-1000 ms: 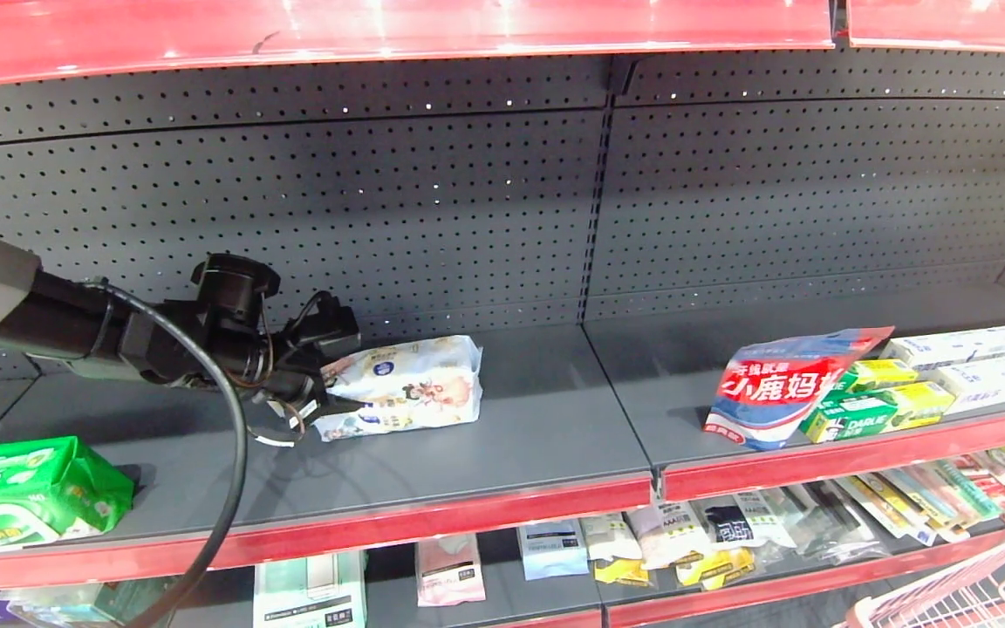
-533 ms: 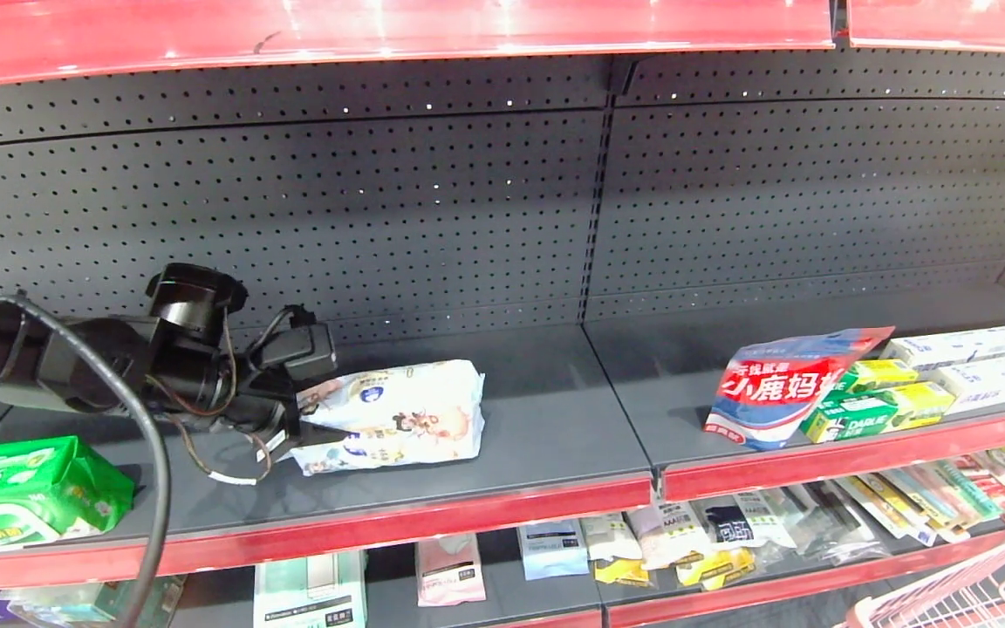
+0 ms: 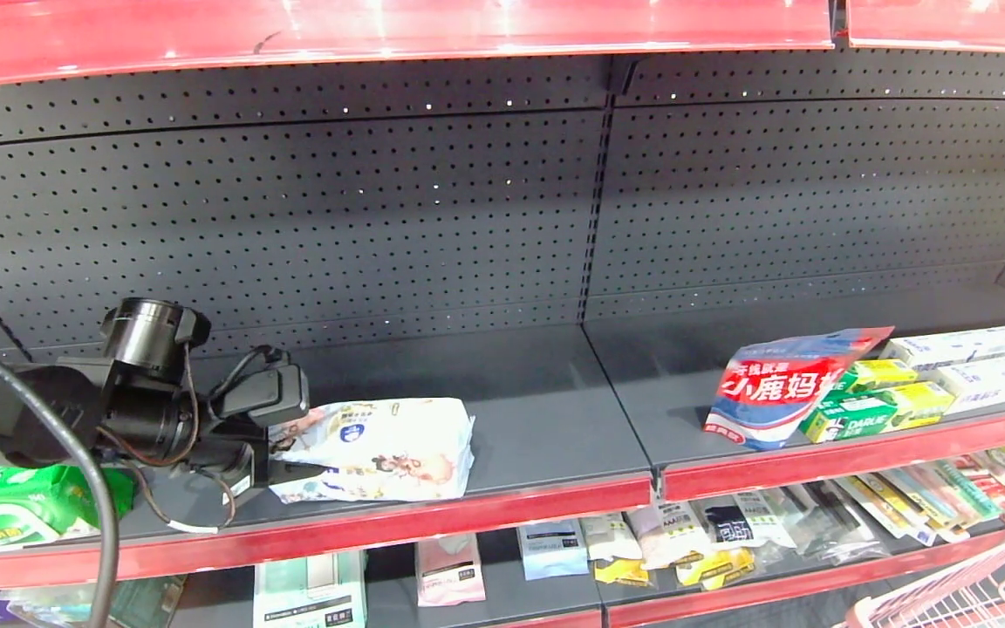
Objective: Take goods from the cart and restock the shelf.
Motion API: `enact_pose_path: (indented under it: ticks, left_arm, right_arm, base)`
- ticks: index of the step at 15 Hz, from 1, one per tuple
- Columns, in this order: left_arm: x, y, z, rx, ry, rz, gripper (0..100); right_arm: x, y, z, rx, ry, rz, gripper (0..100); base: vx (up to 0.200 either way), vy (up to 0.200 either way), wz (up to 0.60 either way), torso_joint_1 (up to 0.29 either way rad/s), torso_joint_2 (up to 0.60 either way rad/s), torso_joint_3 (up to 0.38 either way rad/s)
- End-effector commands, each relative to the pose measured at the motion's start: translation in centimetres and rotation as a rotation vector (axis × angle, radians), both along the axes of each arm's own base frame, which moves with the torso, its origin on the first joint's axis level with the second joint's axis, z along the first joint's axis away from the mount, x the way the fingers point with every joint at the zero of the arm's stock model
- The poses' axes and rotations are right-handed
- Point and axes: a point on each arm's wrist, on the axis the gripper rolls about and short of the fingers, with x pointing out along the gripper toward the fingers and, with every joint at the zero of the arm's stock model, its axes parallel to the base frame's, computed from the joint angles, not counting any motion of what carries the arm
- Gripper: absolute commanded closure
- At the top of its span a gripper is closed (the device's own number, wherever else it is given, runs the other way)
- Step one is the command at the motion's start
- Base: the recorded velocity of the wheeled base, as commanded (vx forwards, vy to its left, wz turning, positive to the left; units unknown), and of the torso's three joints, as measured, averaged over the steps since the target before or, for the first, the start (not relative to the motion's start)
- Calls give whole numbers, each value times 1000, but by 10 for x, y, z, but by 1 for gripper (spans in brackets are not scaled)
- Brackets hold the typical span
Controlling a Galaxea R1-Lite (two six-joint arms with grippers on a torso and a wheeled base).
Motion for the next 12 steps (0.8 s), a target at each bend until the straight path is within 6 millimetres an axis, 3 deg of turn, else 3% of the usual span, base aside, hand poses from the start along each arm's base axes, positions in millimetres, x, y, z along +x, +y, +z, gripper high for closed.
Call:
enact_pose_path:
  ticks: [1,12]
  left_arm:
    - [-4,1,-2,1,14,2,100]
    - [-15,1,-8,-28,47,-18,100]
  right_arm:
    - [0,0,0,0,1,0,100]
    - [0,0,1,0,-1,-1,100]
  base:
    - [0,0,0,0,0,0]
    - [0,0,0,0,0,0]
